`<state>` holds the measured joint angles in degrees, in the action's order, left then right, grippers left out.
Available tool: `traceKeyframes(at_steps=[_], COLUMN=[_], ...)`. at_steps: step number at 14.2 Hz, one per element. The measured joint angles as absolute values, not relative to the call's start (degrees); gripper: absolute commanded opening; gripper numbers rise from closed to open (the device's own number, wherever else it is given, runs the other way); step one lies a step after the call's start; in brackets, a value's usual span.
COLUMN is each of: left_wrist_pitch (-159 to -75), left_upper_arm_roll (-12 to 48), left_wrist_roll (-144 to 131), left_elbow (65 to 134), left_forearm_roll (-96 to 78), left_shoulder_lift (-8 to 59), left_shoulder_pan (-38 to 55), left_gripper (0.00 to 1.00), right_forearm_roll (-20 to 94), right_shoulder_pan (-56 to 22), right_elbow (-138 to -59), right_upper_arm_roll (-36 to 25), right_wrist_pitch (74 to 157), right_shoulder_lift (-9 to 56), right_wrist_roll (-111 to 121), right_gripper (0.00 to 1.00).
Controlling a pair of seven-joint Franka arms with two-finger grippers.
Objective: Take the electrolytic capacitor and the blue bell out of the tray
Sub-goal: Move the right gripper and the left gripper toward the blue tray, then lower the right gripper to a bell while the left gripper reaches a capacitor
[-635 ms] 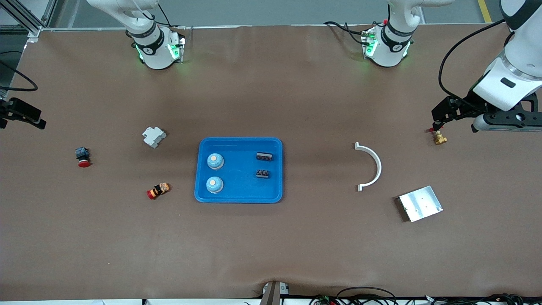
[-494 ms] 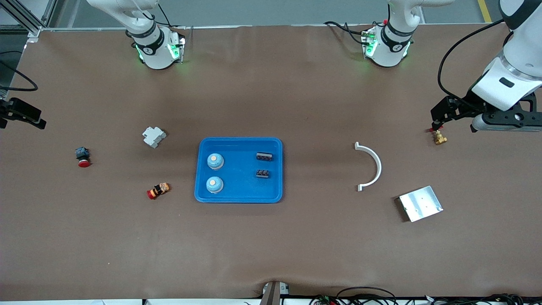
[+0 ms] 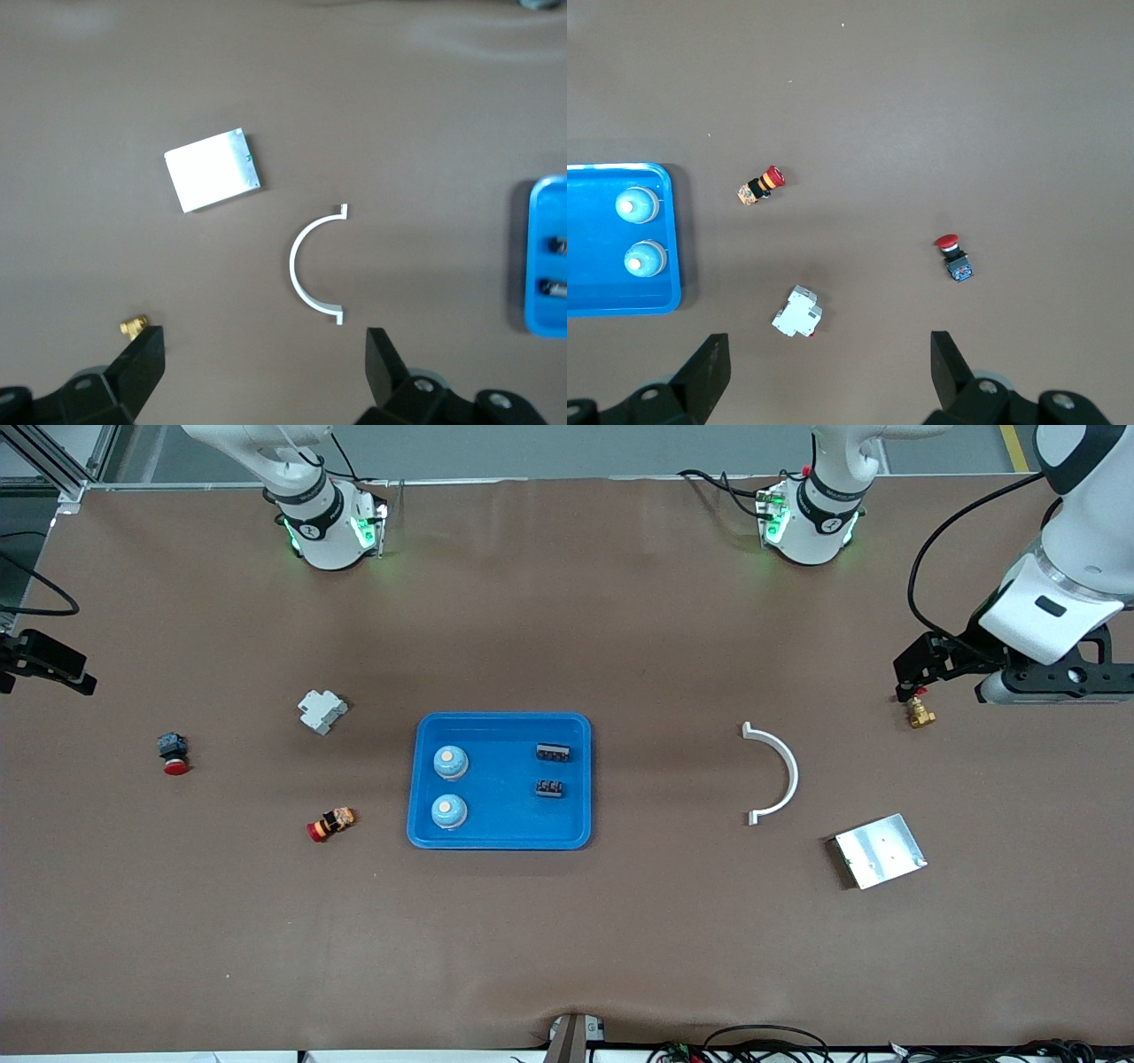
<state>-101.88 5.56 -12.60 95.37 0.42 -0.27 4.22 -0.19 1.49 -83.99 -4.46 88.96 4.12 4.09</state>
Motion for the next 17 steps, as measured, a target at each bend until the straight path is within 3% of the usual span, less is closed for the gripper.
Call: traceKeyframes(at_steps=[10, 17], left_wrist_pitch=[-100.68, -103.31], left_upper_arm_roll=[8.1, 9.57], left_wrist_roll=[-57.15, -73.73], left_elbow=[96.36, 96.35], left_forearm_roll=[0.42, 0.42], left_shoulder_lift=[4.24, 6.42], left_shoulder_pan=[7.37, 13.37], left_gripper=[1.0, 1.0], right_forearm_roll=[0.28, 1.52], right_shoulder_pan=[1.16, -9.61], right_elbow=[-84.28, -85.56], right_upper_arm_roll=[-4.28, -3.76], right_wrist_pitch=[89.76, 95.06], right_shoulder_lift=[6.68, 15.52], right_wrist_roll=[4.07, -11.66], right_gripper=[1.0, 1.0])
